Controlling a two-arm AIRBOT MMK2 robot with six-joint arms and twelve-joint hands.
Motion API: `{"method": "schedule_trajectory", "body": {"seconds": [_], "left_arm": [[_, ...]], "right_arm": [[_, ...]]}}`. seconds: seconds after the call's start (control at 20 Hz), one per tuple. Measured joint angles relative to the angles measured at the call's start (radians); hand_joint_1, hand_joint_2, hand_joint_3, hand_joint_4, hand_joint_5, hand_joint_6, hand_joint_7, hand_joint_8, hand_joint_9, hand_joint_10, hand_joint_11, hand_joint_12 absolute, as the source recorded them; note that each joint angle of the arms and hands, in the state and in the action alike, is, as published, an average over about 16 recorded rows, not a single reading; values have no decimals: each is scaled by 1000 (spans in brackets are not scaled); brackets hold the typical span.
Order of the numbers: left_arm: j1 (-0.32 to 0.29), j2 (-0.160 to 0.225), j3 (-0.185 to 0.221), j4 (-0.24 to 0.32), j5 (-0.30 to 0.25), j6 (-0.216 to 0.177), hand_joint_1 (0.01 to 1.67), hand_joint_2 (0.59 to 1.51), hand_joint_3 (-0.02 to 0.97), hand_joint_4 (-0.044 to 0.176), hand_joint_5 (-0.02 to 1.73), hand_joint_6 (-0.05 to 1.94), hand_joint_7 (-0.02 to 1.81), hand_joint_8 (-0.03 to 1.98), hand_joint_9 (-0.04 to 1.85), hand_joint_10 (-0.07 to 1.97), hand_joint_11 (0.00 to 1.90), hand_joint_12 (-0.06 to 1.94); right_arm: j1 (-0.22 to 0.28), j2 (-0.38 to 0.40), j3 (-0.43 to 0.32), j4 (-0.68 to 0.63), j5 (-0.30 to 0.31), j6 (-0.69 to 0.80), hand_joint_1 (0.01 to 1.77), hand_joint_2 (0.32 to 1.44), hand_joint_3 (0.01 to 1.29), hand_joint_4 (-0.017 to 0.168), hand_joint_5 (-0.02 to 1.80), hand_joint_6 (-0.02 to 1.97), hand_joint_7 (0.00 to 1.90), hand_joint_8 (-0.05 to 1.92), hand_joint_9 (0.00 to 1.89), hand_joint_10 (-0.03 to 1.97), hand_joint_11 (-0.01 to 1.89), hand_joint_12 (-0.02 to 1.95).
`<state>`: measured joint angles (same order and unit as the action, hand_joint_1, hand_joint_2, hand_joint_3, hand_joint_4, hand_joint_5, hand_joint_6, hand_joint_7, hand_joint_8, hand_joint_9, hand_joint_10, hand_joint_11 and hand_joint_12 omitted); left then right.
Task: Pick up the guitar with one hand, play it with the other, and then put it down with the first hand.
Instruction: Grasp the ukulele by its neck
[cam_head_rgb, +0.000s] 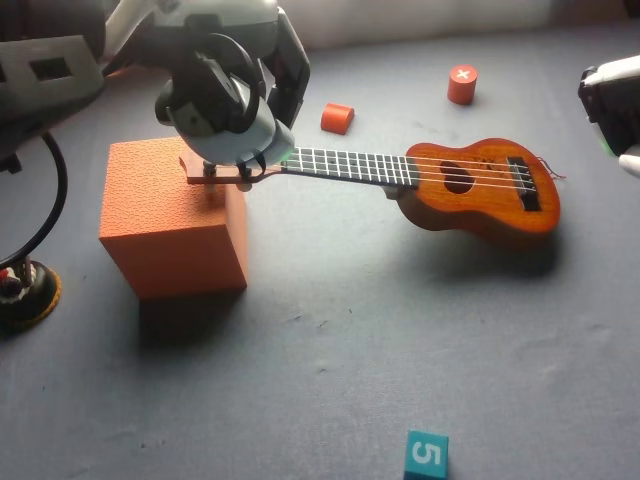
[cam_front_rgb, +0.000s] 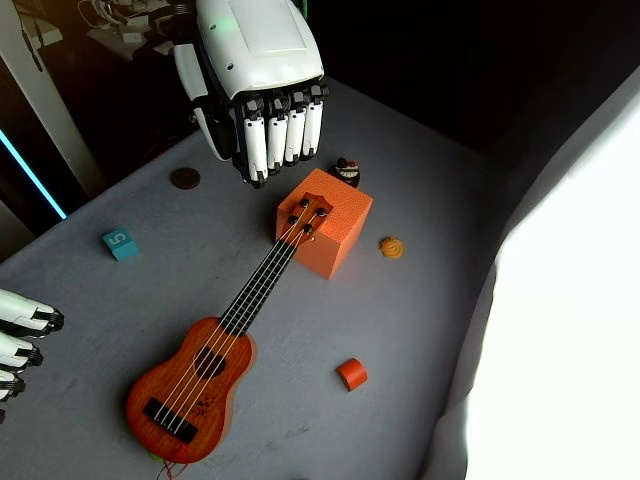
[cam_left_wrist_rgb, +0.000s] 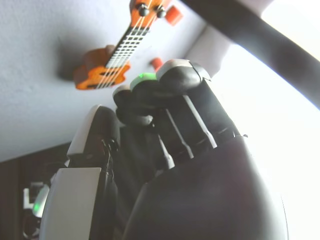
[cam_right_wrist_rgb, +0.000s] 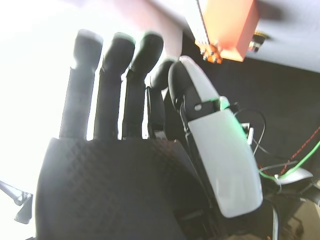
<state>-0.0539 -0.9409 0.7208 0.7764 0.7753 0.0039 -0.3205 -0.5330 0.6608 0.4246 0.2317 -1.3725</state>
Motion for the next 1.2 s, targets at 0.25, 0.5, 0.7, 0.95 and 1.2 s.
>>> {"method": "schedule_trajectory", "body": {"seconds": [0.25, 0.5, 0.7, 0.95, 1.2], "left_arm": [[-2, -3, 4, 0, -2, 1, 574, 1172, 328, 52, 170, 562, 284, 530, 271, 590, 258, 724], [-5, -15, 14, 0, -1, 7, 593, 1115, 332, 46, 80, 286, 142, 266, 131, 304, 128, 394], [-8, -56, 38, 1, 10, 12, 740, 1067, 264, 45, 10, 6, 14, 5, 14, 19, 17, 42], [4, -150, 86, 12, 34, 1, 1034, 1021, 144, 33, 15, -9, 18, -11, 19, 22, 16, 27], [36, -263, 147, 57, 85, -40, 1297, 1006, 47, 25, 18, -10, 18, -11, 22, 20, 16, 7]], "right_arm": [[7, -4, 0, 0, 1, -1, 440, 1334, 49, -1, 232, 667, 346, 446, 264, 679, 198, 894], [12, -10, 0, -1, 3, -5, 364, 1325, 41, 0, 196, 381, 273, 224, 187, 418, 94, 704], [18, -15, 0, -1, 16, -12, 311, 1330, 18, 1, 174, 87, 218, 13, 131, 158, 12, 516], [21, -19, 0, -1, 35, -22, 335, 1337, 15, 2, 183, 79, 224, 16, 142, 162, 15, 609], [22, -20, 0, 0, 54, -30, 353, 1346, 15, 3, 170, 67, 210, 15, 131, 156, 18, 594]]}}
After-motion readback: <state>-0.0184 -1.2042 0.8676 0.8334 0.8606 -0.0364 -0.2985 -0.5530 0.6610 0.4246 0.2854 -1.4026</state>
